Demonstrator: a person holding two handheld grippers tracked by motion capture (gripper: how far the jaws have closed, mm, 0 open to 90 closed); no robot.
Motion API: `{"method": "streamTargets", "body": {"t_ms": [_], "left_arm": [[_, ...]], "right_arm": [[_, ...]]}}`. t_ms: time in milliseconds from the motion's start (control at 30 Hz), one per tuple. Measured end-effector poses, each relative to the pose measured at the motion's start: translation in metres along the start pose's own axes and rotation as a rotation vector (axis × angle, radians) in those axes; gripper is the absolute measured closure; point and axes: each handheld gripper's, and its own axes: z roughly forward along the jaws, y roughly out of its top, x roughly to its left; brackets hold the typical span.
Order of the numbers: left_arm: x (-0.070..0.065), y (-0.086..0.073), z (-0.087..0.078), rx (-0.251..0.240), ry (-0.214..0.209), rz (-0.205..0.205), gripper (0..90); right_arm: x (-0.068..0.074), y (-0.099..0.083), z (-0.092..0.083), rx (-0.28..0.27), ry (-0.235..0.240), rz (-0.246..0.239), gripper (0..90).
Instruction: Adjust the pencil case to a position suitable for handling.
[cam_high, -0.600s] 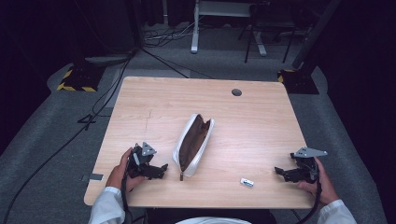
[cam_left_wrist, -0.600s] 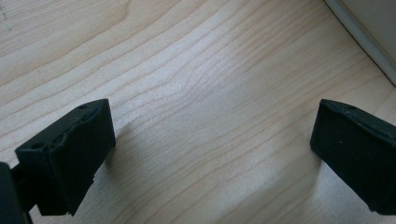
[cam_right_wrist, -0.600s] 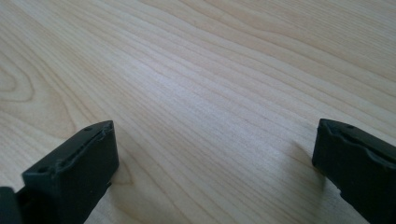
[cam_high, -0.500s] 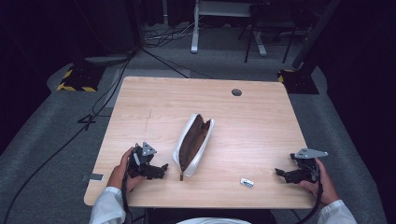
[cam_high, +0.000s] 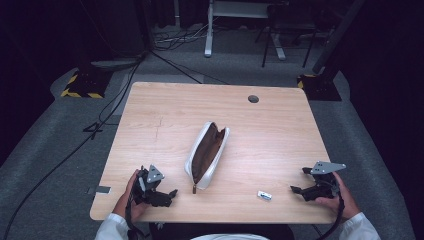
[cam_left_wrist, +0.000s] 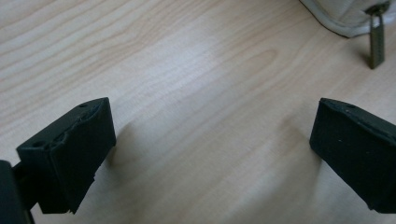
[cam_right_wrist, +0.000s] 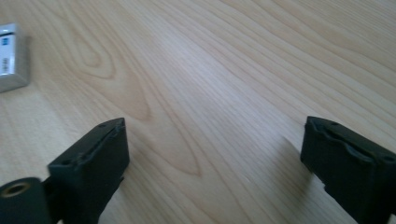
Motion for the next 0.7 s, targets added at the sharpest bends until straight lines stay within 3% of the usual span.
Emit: {"method": "streamTargets", "body": {"t_ms": [133,200,233,333,467,633,700], "left_arm": [[-0.012,0.001,0.002,0.000,-0.038,0.032,0.2],[-0.017,0.003,0.002,0.006,-0.048,0.057,0.2],[-0.020,0.004,0.004,0.001,-0.051,0.050,0.2],[-0.021,0.005,0.004,0.001,-0.061,0.066,0.6],[-0.021,0.005,0.005,0.000,-0.067,0.068,0.6],[-0.019,0.012,0.011,0.000,-0.075,0.082,0.9],[-0.016,0.016,0.014,-0.006,-0.064,0.069,1.5]], "right_arm": [[0.010,0.004,0.003,-0.015,0.048,-0.037,16.7],[0.016,0.005,0.002,-0.014,0.073,-0.082,19.7],[0.020,0.005,0.002,-0.018,0.090,-0.107,21.0],[0.034,0.007,0.003,-0.021,0.159,-0.148,25.8],[0.058,0.015,0.010,-0.019,0.205,-0.200,28.3],[0.076,0.022,0.018,-0.031,0.213,-0.208,34.8],[0.080,0.024,0.020,-0.041,0.212,-0.211,37.7]]}}
